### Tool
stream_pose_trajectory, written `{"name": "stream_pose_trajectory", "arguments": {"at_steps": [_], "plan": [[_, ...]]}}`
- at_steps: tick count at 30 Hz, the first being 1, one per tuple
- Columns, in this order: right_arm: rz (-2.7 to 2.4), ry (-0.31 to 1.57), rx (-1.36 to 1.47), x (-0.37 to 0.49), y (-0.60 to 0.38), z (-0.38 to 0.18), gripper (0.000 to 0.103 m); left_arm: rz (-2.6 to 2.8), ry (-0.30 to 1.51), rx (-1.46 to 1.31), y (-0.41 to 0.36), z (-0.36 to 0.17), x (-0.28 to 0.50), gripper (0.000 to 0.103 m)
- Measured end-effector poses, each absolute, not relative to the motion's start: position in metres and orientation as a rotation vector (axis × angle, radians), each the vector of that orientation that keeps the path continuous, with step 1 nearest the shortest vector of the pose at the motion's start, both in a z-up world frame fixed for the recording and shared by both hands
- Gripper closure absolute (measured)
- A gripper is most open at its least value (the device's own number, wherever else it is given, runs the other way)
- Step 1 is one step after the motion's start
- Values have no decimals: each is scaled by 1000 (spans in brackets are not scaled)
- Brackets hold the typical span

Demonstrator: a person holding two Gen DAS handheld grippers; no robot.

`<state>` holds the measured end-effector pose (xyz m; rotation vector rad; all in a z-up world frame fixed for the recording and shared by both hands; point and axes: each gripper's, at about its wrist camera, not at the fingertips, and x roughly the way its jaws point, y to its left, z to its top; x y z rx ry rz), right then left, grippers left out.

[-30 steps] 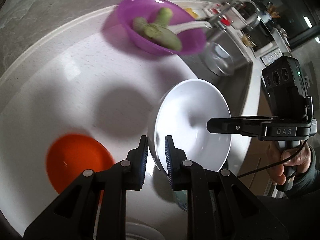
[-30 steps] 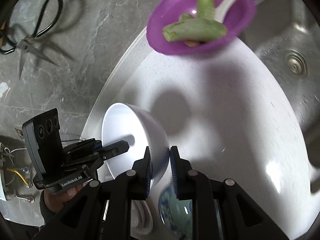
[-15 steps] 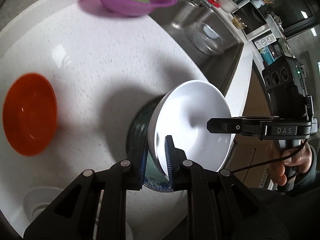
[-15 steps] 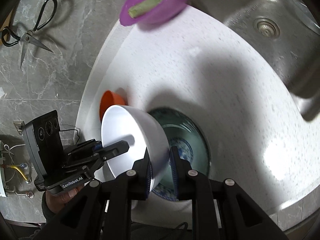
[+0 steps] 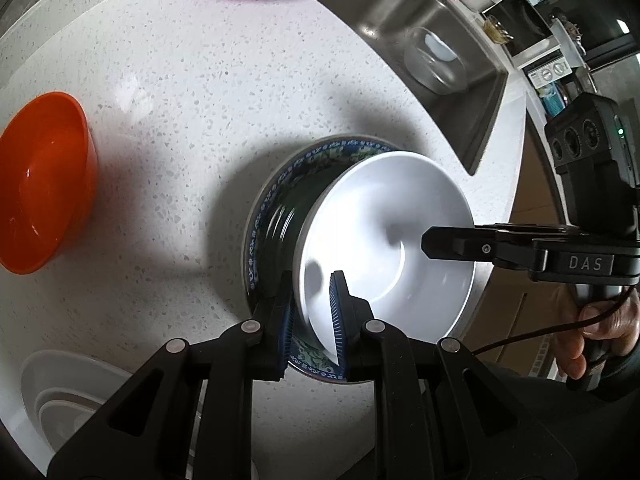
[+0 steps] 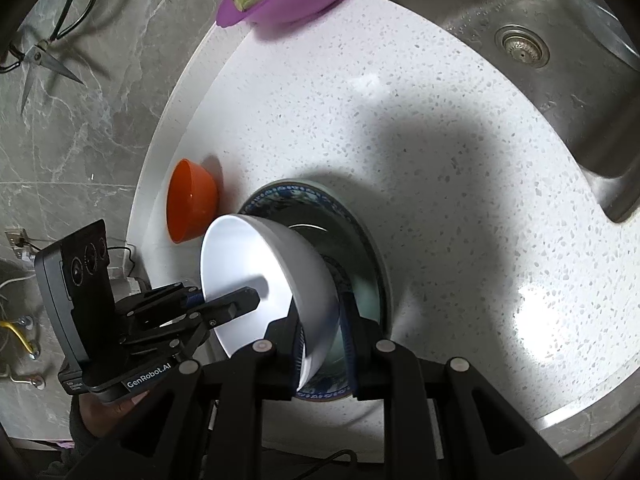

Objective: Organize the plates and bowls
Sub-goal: 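Carry the white bowl with both tools and lower it into the blue-and-white bowl, then open both tools and move them to the orange bowl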

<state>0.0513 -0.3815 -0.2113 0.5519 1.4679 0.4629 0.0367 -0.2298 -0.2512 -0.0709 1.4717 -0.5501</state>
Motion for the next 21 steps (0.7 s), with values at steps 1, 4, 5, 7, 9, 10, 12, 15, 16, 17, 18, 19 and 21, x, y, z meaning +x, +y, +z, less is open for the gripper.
{"name": "stream_pose_trajectory", "arguments": {"at_steps": [1,4,5,7,9,10,12,15,16,17,18,19,21], "plan": [[459,1468,546,51,-381,-213,83,-551,1471,-70,-230,-253,37,87],[458,1459,519,51,-382,-213,83,-543,1464,-47,-229,-255,39,87],[455,1454,509,52,-382,-212,83,-541,1463,-44,-232,-256,40,87],[450,1445,484,53,-381,-211,84,-541,1463,-41,-233,-257,40,87],[445,1436,456,52,-379,-210,84,-542,1464,-34,-235,-259,40,87],[443,1431,442,52,-379,-209,84,-542,1465,-34,-234,-259,41,87],[433,1419,408,52,-377,-207,84,-542,1466,-33,-235,-261,41,87],[426,1411,372,52,-375,-207,85,-538,1464,-39,-234,-261,40,87],[424,1409,359,51,-374,-206,85,-536,1463,-44,-234,-261,40,86],[423,1407,349,51,-373,-206,85,-534,1462,-46,-233,-261,40,86],[423,1405,345,51,-372,-206,85,-531,1460,-44,-231,-260,40,86],[423,1405,346,51,-372,-206,85,-530,1459,-41,-231,-260,40,86],[424,1406,349,51,-372,-206,85,-529,1456,-41,-229,-259,39,86]]}}
